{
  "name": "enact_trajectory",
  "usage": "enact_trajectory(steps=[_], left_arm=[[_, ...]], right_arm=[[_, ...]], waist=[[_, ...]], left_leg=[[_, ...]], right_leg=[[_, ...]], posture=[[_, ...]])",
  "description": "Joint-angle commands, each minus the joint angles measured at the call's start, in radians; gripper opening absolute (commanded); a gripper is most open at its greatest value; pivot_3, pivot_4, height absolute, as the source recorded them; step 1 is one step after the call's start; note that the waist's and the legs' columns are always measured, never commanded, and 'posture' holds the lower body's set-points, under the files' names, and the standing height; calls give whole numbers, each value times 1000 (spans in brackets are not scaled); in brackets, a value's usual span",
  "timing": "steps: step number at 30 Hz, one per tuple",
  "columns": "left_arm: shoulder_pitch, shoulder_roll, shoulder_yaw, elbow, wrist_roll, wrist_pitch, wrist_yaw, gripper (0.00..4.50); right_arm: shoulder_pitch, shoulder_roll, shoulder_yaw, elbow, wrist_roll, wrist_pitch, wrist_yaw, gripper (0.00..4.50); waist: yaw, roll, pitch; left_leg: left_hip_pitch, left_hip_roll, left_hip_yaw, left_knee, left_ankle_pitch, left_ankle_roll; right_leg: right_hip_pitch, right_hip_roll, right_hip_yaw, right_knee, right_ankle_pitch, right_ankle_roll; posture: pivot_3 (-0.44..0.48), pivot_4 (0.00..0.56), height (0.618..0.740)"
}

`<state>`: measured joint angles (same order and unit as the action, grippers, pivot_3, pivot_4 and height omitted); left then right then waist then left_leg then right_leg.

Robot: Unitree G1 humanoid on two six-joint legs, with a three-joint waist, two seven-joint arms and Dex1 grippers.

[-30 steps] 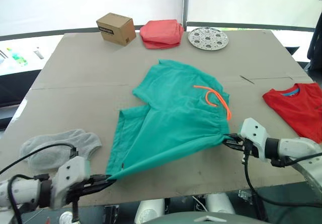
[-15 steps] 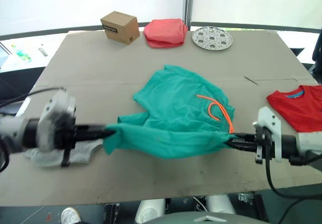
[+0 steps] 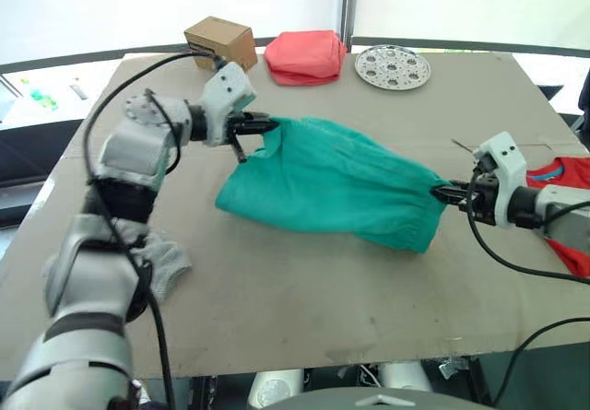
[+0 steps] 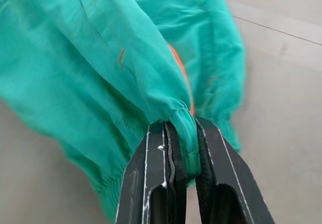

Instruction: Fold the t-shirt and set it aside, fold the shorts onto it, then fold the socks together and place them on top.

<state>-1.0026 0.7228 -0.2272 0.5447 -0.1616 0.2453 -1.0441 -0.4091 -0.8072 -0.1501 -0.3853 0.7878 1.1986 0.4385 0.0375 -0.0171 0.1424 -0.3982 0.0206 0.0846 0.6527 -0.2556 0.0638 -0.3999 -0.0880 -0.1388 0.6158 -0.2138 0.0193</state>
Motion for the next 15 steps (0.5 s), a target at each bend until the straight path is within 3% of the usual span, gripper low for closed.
enact_trajectory(steps=[1, 7, 13, 14, 15], left_arm=[[-119, -62, -23, 213, 116, -203, 36, 13], [-299, -239, -30, 540, 229, -390, 133, 13], [-335, -332, -73, 708, 364, -455, 297, 13], [-332, -343, -59, 725, 363, -433, 314, 574], [-330, -349, -44, 737, 360, -414, 329, 817]], right_arm=[[-70, 29, 4, 45, -59, 1, -59, 31], [-151, 54, 47, 141, -164, -12, -95, 31], [-170, 55, 114, 163, -236, -43, -74, 31], [-167, 59, 123, 162, -250, -57, -70, 0], [-165, 64, 127, 161, -263, -70, -71, 0]], waist=[[-1, 0, 0], [0, -1, 0], [-20, -1, 0], [-23, -1, 1], [-25, -1, 1]], left_leg=[[-1, 0, 1, 0, 0, 0], [-1, 0, 2, 0, 0, 1], [-1, 0, 4, 0, 0, 1], [-1, 0, 3, 0, 0, 1], [-1, 0, 3, 0, 0, 1]], right_leg=[[-1, 0, 0, 0, 0, 0], [-2, -1, 0, 2, 0, 1], [-3, -1, 0, 3, 0, 1], [-3, -1, 0, 4, 0, 1], [-3, -1, 0, 4, 0, 1]], posture=[[0, 150, 736], [0, 150, 736], [0, 150, 736], [0, 150, 736], [0, 150, 736]])
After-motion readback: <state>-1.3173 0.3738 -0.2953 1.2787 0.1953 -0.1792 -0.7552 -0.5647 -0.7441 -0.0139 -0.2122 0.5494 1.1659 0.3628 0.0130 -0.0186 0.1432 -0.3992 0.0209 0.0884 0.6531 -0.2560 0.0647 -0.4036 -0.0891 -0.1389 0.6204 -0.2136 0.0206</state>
